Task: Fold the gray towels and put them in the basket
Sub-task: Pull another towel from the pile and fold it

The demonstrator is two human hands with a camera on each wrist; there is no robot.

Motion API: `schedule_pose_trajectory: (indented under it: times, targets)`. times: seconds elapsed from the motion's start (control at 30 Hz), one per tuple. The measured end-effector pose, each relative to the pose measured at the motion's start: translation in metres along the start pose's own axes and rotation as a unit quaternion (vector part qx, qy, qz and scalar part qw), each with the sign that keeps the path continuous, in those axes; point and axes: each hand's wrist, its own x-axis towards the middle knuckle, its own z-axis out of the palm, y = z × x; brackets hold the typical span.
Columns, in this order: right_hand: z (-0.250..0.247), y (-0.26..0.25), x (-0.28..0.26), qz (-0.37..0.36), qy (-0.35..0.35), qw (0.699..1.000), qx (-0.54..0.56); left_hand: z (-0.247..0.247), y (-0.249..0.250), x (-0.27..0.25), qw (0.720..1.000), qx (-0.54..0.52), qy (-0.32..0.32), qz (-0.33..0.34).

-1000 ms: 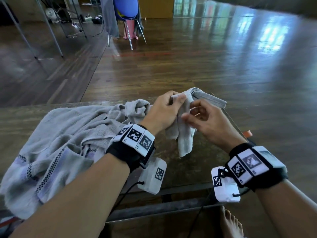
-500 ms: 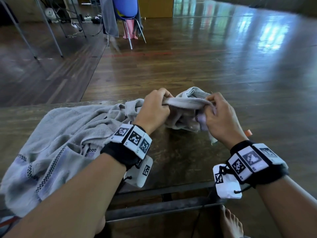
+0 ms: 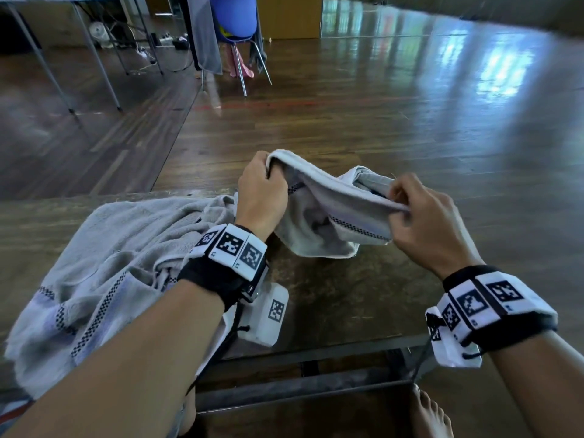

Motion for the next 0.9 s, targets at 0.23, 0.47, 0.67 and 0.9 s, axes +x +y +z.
schedule_pose_trajectory:
  times: [0.23,0.47,0.67,0.9]
  targets:
    - [-0.004,0.006,0.001,0.047,-0.001,0.987,0.151,-0.003,-0.003,-0.003,1.000,0.013,-0.009,-0.010]
    - [0.041,-0.035,-0.019,0.063,-0.156,0.978,0.120,0.015,0.011,-0.026,0.985,0.008,-0.157,0.066]
    - [0.028,-0.014,-0.005,0.132,-0.125,0.983,-0.016,0.011,0.005,-0.019,0.994,0.017,-0.062,0.086]
    - [-0.002,0.009,0.012,0.090,0.070,0.993,0.018,-0.003,-0.014,-0.007,0.996,0.014,-0.052,0.071]
